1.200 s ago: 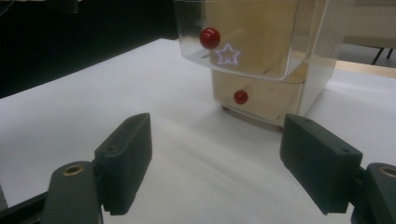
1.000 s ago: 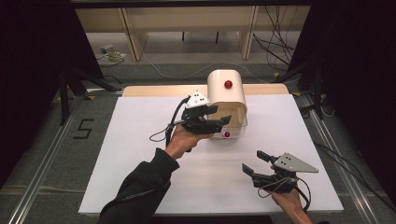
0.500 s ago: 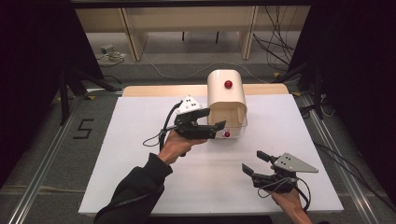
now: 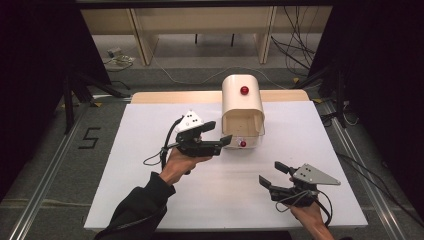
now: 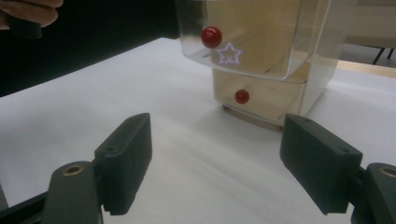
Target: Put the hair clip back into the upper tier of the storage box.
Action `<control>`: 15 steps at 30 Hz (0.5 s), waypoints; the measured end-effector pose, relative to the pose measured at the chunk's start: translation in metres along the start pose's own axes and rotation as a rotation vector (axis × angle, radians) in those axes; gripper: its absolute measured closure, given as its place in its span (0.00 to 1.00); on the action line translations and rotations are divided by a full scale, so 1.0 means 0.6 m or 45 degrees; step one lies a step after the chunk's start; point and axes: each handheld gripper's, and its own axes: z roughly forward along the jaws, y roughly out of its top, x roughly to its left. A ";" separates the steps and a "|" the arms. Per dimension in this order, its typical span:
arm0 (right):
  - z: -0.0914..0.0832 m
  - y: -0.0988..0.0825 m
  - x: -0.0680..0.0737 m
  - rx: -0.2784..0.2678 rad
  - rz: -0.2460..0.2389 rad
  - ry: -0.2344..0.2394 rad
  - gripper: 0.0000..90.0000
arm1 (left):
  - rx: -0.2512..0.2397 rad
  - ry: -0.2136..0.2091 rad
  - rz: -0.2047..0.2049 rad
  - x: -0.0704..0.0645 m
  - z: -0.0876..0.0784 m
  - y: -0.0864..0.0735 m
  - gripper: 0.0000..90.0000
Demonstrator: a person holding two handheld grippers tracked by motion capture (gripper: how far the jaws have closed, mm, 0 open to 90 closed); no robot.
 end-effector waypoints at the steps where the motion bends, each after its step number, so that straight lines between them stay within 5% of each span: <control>1: 0.000 0.000 0.000 -0.001 0.001 0.001 0.29 | -0.007 0.003 0.000 0.001 -0.002 -0.002 0.30; 15: 0.000 0.000 0.000 -0.002 -0.001 -0.001 0.29 | -0.037 -0.003 0.018 0.000 -0.022 -0.018 0.29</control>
